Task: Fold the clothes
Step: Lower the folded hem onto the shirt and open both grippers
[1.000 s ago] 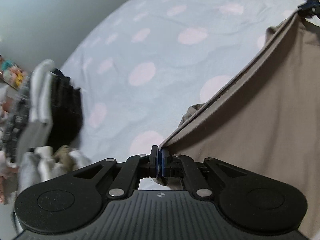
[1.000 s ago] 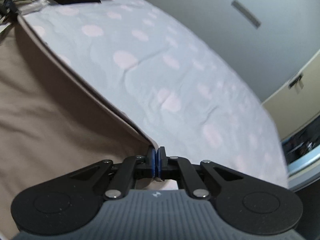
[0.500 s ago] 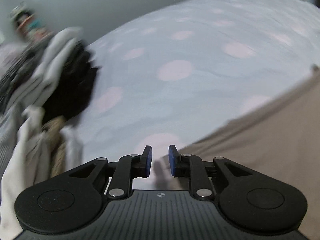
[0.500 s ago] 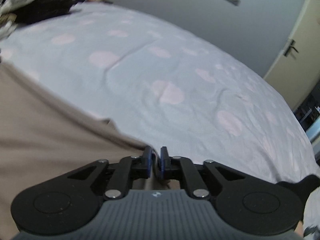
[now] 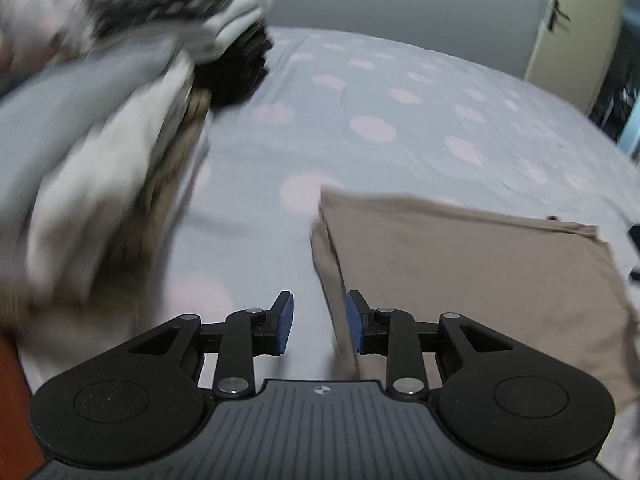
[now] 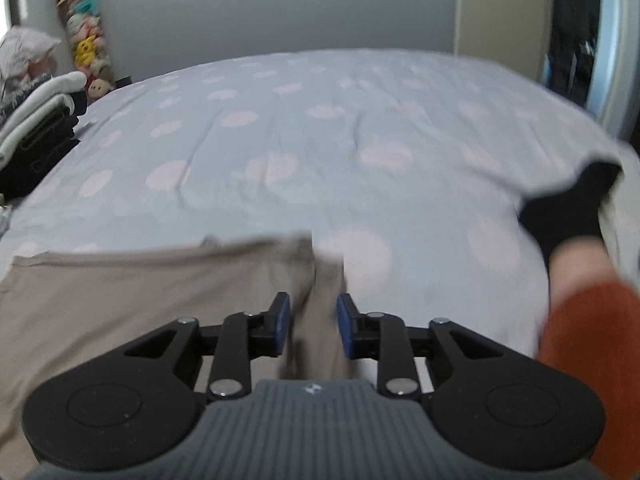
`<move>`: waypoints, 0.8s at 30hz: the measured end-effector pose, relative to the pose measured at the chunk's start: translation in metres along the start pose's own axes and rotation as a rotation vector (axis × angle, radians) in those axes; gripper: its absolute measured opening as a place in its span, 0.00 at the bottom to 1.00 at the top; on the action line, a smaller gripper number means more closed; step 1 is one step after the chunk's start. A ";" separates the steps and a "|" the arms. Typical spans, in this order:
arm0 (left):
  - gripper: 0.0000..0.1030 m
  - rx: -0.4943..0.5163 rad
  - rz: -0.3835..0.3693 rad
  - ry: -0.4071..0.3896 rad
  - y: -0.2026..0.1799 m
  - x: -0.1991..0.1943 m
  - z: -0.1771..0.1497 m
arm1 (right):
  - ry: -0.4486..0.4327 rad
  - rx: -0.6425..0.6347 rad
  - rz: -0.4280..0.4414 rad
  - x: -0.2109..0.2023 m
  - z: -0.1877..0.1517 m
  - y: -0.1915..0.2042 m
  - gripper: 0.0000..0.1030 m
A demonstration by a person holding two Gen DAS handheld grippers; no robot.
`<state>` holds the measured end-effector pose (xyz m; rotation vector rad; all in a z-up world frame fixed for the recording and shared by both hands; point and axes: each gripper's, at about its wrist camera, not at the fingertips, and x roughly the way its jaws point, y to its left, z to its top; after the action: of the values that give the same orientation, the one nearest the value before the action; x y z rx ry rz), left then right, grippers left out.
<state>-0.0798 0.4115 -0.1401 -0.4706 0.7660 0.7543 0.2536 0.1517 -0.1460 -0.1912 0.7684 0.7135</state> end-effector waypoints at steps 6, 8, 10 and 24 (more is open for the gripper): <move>0.45 -0.110 -0.009 0.048 -0.001 -0.012 -0.057 | 0.071 0.146 0.000 -0.036 -0.052 -0.007 0.44; 0.45 -0.131 -0.015 0.067 -0.001 -0.012 -0.066 | 0.101 0.186 -0.003 -0.041 -0.065 -0.009 0.45; 0.43 -0.165 -0.014 0.085 0.000 -0.011 -0.069 | 0.139 0.227 0.002 -0.046 -0.078 -0.011 0.45; 0.03 -0.142 0.042 0.073 -0.008 -0.016 -0.082 | 0.151 0.210 -0.055 -0.067 -0.102 -0.008 0.05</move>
<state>-0.1177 0.3484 -0.1795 -0.6146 0.7952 0.8379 0.1672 0.0696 -0.1730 -0.0753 0.9731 0.5657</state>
